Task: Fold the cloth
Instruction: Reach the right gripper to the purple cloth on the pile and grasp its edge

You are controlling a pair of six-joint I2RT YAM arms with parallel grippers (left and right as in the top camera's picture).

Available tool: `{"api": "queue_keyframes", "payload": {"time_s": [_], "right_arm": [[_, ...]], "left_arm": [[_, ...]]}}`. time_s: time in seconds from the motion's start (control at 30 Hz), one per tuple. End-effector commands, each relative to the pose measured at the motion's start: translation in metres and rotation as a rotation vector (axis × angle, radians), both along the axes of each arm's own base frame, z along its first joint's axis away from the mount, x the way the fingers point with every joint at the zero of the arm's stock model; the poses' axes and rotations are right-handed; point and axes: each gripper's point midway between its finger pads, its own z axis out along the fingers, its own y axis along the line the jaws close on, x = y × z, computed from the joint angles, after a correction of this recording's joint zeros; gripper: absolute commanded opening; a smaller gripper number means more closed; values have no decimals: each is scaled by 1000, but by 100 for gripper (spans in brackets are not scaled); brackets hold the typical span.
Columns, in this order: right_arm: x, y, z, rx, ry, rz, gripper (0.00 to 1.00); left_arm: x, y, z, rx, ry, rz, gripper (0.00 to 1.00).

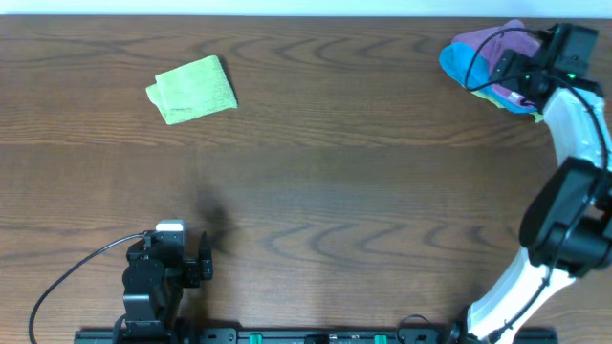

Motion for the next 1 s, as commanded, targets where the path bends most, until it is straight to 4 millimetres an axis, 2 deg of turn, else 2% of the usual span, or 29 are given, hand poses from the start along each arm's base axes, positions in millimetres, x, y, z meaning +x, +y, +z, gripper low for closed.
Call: {"api": "queue_keyframes", "payload": {"time_s": [0.0,0.1,0.27,0.43,0.67,0.77,0.97], "right_arm": [[14,3,-8,74,-43,-13,88],[24,6,-13,109,-77,-7,83],[35,7,-20,156,-120,-23,82],[41,10,-34,196,-127,-33,78],[43,9,-44,205,-124,-41,76],[45,9,-43,205,-135,-41,64],[51,13,-36,219,-169,-13,22]], "left_arm": [[-1,2,-3,22,6,-2,95],[-1,2,-3,22,6,-2,96],[-1,2,-3,22,7,-2,96],[-1,2,-3,22,6,-2,95],[-1,2,-3,22,6,-2,96],[-1,2,-3,22,6,-2,95],[-1,2,-3,22,6,-2,95]]}}
